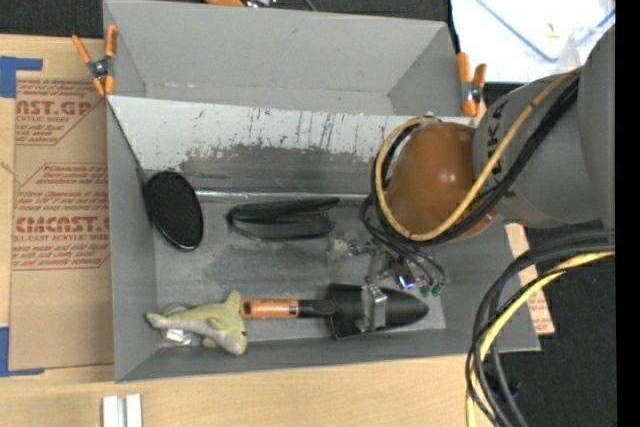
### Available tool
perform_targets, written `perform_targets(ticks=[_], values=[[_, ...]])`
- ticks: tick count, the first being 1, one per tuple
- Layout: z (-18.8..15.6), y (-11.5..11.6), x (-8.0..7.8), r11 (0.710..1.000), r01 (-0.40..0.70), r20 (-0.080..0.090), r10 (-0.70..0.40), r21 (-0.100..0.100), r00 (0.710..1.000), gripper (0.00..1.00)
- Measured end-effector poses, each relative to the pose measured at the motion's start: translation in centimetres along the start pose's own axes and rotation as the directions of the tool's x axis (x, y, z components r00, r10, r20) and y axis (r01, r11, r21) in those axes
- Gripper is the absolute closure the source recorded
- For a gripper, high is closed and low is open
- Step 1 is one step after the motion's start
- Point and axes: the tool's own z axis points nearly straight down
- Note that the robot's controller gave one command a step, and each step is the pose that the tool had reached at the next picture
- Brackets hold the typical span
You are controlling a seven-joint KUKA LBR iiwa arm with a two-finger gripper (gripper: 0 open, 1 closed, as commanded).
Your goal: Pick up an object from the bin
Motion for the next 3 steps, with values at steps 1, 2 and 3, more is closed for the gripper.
perform_targets(ticks=[1,2,3], values=[[-4.8,0.8,-0.2,1.0,-0.01,0.015,0.01,0.004,1.0,0.0],[0.6,0.3,0.3,1.0,0.006,0.003,-0.006,-0.001,1.0,0.0],[0.0,7.1,0.4,0.967,0.256,0.038,-0.256,0.015,0.966,0.0]])
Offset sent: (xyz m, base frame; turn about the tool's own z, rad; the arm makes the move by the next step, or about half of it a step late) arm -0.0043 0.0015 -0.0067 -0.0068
